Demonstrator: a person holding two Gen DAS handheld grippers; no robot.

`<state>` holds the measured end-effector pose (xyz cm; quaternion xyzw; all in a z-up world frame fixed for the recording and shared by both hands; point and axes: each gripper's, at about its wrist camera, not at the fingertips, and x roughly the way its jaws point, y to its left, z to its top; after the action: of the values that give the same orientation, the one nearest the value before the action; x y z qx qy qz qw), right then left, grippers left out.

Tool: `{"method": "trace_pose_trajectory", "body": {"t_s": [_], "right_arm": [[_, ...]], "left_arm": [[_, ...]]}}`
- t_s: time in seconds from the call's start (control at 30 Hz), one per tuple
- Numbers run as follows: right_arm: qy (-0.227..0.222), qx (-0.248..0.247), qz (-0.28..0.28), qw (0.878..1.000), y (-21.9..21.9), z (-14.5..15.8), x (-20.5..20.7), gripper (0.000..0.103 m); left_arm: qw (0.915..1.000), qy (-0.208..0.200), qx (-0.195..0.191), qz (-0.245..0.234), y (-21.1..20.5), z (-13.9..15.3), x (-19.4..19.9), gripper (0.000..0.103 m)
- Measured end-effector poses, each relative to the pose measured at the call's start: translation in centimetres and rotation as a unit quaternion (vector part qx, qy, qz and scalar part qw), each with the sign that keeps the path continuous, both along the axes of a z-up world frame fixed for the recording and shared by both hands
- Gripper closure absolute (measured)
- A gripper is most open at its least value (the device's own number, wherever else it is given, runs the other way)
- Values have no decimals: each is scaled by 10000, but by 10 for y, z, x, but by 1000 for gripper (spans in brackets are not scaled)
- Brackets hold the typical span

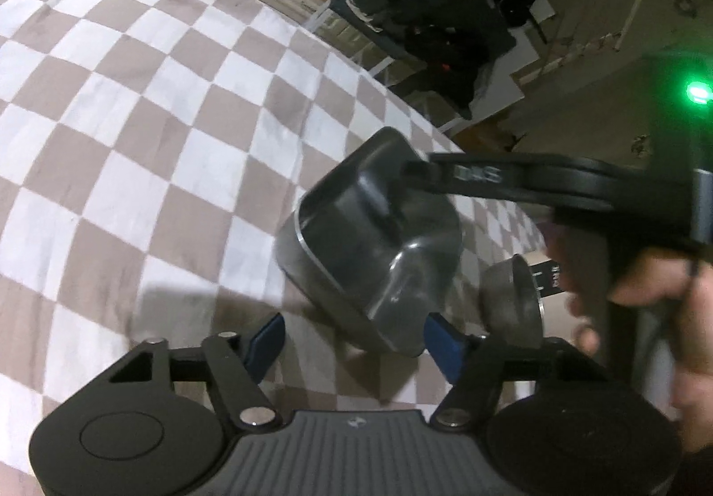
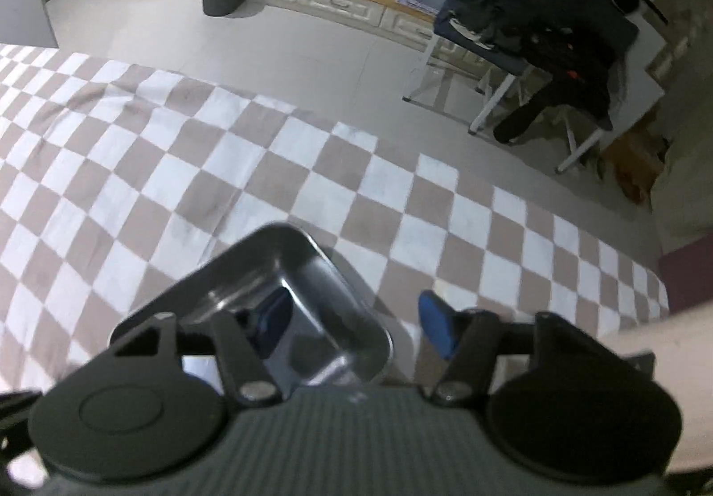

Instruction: Organize plates and bowls

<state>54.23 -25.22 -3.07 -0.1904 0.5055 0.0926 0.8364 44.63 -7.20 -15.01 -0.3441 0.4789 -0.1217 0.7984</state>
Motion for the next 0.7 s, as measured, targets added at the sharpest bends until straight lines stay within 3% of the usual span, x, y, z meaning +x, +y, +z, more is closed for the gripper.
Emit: {"method": "trace_pose_trajectory", "body": {"t_s": [0.13,0.2,0.47,0.57,0.63,0.7], "right_arm": [[95,32,130,9999,5,-12,12,55],[197,68,236,9995,4,-15,12,67],[424,148,254,9987,-13,-14,7,84],[485,122,246,9984,-19,-10,-8,89],[503,162,222,9984,-24,-9,-19,90],[511,289,189,9981,-29,-8,-29,92]], "left_arm": [[9998,-103,-168,-3,3,3,4,49],[9997,-157,-183,-23,4,4,7,51],[9997,-173,87,-142,8,1,9,59],[9996,-154,181,-124,13,0,9,70],[9990,-140,375,-178,15,1,9,83],[9987,-153,445,-209,18,2,7,85]]}}
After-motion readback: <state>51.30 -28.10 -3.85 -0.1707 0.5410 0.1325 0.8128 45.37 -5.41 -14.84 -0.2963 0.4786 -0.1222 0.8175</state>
